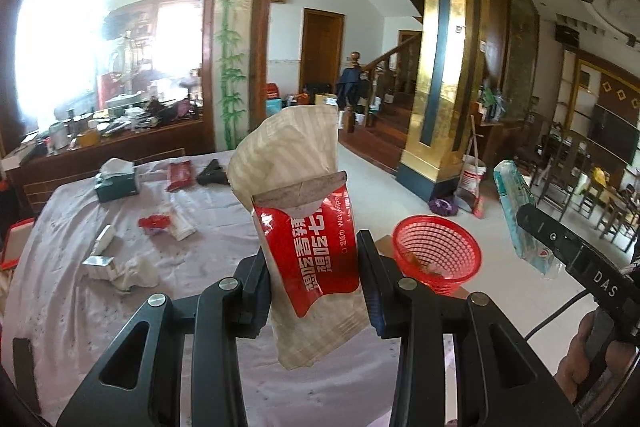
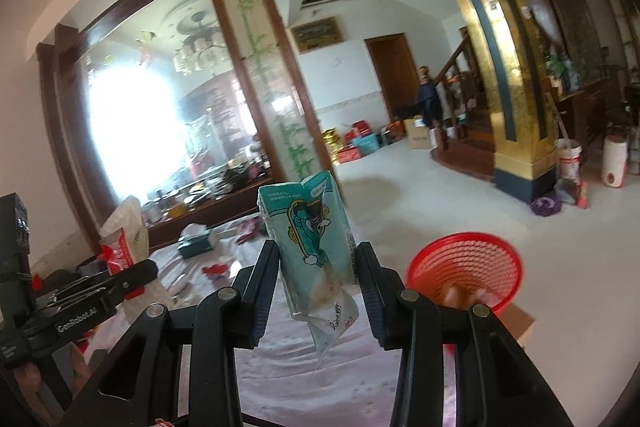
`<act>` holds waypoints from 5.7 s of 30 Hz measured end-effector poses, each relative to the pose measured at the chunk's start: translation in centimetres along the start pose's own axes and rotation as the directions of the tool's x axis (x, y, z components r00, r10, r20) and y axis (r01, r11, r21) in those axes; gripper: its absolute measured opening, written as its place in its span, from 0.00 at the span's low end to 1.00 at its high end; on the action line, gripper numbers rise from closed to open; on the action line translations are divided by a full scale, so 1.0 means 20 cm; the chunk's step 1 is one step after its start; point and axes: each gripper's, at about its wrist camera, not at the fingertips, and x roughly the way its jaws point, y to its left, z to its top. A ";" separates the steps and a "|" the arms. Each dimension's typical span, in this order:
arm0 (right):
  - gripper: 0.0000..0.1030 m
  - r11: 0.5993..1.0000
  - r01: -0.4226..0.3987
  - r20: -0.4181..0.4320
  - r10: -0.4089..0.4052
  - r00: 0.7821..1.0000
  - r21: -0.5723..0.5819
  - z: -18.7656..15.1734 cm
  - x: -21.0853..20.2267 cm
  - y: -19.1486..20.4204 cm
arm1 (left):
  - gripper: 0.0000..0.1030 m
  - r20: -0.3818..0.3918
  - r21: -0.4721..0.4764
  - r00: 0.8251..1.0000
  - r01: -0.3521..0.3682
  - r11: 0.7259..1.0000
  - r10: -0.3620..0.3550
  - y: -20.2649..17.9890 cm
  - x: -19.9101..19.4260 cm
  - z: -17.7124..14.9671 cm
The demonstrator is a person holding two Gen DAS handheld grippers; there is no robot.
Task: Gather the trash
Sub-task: 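Carry the paper packet and teal package in both tools over the red wastebasket, then open both tools to drop the packet and teal package into the basket, then move both open tools back over the table, then grasp the blue-and-white medicine box with the left tool while the right tool grasps the white cloth, then carry the medicine box and white cloth in both tools toward the wastebasket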
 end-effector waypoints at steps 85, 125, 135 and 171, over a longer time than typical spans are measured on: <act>0.86 0.936 -0.340 -0.182 0.320 0.930 -0.092 -0.19 0.72 0.58 | 0.88 -0.102 -0.308 0.956 -0.292 0.905 0.274 1.05 0.09 -0.23; 0.29 0.867 -0.485 -0.668 0.294 0.683 -0.114 -0.95 2.07 1.49 | 0.87 -0.507 -0.594 0.822 -0.551 0.586 0.259 2.22 1.08 -0.50; 0.18 0.867 -0.480 -0.643 0.294 0.707 -0.133 -0.89 1.88 1.39 | 0.58 -0.572 -0.493 0.759 -0.621 0.609 0.310 2.12 1.03 -0.53; 0.17 0.946 -0.279 -0.249 0.234 0.940 -0.167 -0.38 0.81 0.69 | 0.32 -0.118 -0.426 0.922 -0.382 0.820 0.368 1.06 0.22 -0.22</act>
